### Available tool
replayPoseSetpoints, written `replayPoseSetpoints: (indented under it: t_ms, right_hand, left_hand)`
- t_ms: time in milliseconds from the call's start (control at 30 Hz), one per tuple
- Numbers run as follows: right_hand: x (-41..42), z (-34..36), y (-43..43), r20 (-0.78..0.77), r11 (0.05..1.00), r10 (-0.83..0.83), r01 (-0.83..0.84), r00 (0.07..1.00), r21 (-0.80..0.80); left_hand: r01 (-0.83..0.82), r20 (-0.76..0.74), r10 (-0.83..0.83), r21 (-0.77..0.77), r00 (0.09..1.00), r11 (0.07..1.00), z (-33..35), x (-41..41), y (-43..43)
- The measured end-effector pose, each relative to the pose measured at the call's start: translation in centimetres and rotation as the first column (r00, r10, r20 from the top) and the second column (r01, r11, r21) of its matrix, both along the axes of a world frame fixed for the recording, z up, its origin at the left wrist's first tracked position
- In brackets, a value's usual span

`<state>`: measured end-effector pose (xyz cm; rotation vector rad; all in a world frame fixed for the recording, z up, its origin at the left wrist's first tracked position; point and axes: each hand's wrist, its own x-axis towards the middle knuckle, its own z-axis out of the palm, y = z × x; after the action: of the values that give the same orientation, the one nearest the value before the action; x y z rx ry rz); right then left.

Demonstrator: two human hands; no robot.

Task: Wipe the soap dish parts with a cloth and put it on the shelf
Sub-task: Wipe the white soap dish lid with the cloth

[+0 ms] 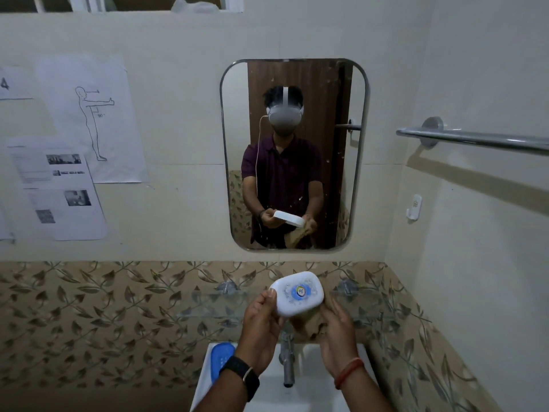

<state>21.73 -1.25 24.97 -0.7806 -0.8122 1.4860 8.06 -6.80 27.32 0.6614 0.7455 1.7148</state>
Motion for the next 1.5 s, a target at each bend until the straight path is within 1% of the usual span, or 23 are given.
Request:
replayPoseSetpoints:
  t_ms: [33, 100, 133, 200, 300, 400, 500, 533, 567, 667, 767, 833, 900, 967, 1000, 1067, 1133, 1167, 1233, 1333, 1367, 1433, 1500]
  right_hand:
    - [-0.3, 0.0, -0.2, -0.121, 0.998, -0.001, -0.006, 0.993, -0.057]
    - [-0.7, 0.3, -0.4, -0.284, 0.993, -0.063, 0.031, 0.957, -0.115]
    - [-0.7, 0.6, -0.4, -0.340, 0.991, -0.091, 0.051, 0.936, -0.125]
    - [-0.8, 1.1, -0.5, -0.371, 0.988, -0.131, 0.090, 0.919, -0.126]
    - [-1.8, 1.1, -1.3, -0.314, 0.985, -0.168, 0.145, 0.935, -0.093]
    - [-3.5, 0.0, -3.2, -0.201, 0.984, -0.173, 0.159, 0.964, -0.084]
    - [-4.9, -1.7, -4.6, -0.006, 0.997, -0.066, 0.066, 0.998, -0.049]
    - [-5.1, -1.8, -4.8, 0.027, 0.998, -0.040, 0.041, 0.999, -0.044]
    - [-5.0, -1.5, -4.7, 0.028, 0.998, -0.045, 0.046, 0.999, -0.042]
    - [-4.1, 0.7, -2.6, -0.090, 0.986, -0.164, 0.159, 0.982, -0.060]
    - [-4.0, 1.9, -1.3, -0.053, 0.964, -0.262, 0.259, 0.964, -0.055]
    - [-5.4, 0.8, -2.8, -0.064, 0.971, -0.238, 0.234, 0.969, -0.054]
    - [-6.8, -1.2, -5.0, -0.062, 0.989, -0.149, 0.147, 0.987, -0.032]
    - [-7.1, -2.1, -5.9, -0.069, 0.993, -0.118, 0.116, 0.991, -0.030]
    - [-6.8, -2.0, -5.4, -0.078, 0.991, -0.128, 0.124, 0.989, -0.055]
    - [-6.0, -0.6, -3.7, -0.144, 0.983, -0.164, 0.151, 0.976, -0.101]
    - [-5.1, 0.9, -2.0, -0.213, 0.971, -0.236, 0.218, 0.948, -0.102]
    - [-4.7, 1.4, -1.6, -0.217, 0.964, -0.264, 0.249, 0.940, -0.096]
    - [-4.7, 1.2, -1.8, -0.150, 0.956, -0.291, 0.282, 0.945, -0.081]
    - [-6.1, -1.5, -4.1, 0.042, 0.954, -0.293, 0.295, 0.955, -0.053]
    - [-6.6, -2.2, -4.9, 0.069, 0.955, -0.288, 0.292, 0.955, -0.048]
    - [-7.0, -2.5, -5.3, 0.065, 0.948, -0.309, 0.313, 0.949, -0.056]
    - [-6.6, -1.8, -4.5, 0.024, 0.935, -0.341, 0.342, 0.940, -0.094]
  left_hand:
    - [-0.003, 0.018, 0.003, 0.004, 1.000, 1.000, -0.1, 0.0, 0.1]
    - [-0.016, 0.008, 0.016, -0.002, 1.000, 1.000, -0.6, 0.1, 0.1]
    - [-0.022, -0.019, 0.022, -0.012, 1.000, 1.000, -1.0, 0.1, 0.1]
    - [-0.034, -0.054, 0.032, -0.029, 0.998, 0.999, -1.6, 0.1, -0.1]
    - [-0.065, -0.027, 0.064, -0.039, 0.998, 0.997, -1.9, 0.2, -0.1]
    - [-0.102, 0.016, 0.103, -0.049, 0.995, 0.994, -1.7, 0.2, 0.1]
    - [-0.112, 0.045, 0.115, -0.063, 0.992, 0.992, -1.5, 0.4, 0.2]
    - [-0.105, 0.055, 0.109, -0.065, 0.993, 0.992, -1.4, 0.5, 0.2]
    - [-0.102, 0.065, 0.106, -0.063, 0.992, 0.993, -1.3, 0.5, 0.2]
    - [-0.109, 0.025, 0.110, -0.047, 0.994, 0.993, -1.3, 0.6, 0.3]
    - [-0.106, -0.007, 0.106, -0.045, 0.994, 0.993, -1.5, 1.2, 0.3]
    - [-0.106, 0.052, 0.108, -0.038, 0.993, 0.994, -1.4, 1.5, 0.4]
    - [-0.113, 0.108, 0.118, -0.059, 0.987, 0.992, -1.4, 1.1, 0.8]
    - [-0.132, 0.116, 0.141, -0.082, 0.983, 0.988, -1.6, 0.3, 0.9]
    - [-0.143, 0.102, 0.151, -0.084, 0.983, 0.986, -1.7, 0.1, 0.8]
    - [-0.149, 0.074, 0.156, -0.089, 0.985, 0.985, -2.0, 0.2, 0.1]
    - [-0.132, 0.090, 0.141, -0.094, 0.986, 0.987, -2.4, 0.7, -0.5]
    - [-0.122, 0.106, 0.132, -0.102, 0.986, 0.987, -2.6, 1.0, -0.7]
    - [-0.120, 0.128, 0.134, -0.113, 0.983, 0.986, -2.8, 1.3, -0.8]
    - [-0.133, 0.130, 0.148, -0.118, 0.980, 0.984, -3.0, 1.0, -0.7]
    - [-0.132, 0.120, 0.148, -0.128, 0.982, 0.983, -3.0, 0.9, -0.7]
    - [-0.127, 0.114, 0.145, -0.153, 0.983, 0.980, -3.2, 0.8, -0.6]
    - [-0.105, 0.127, 0.127, -0.170, 0.984, 0.980, -3.1, 1.0, -0.8]
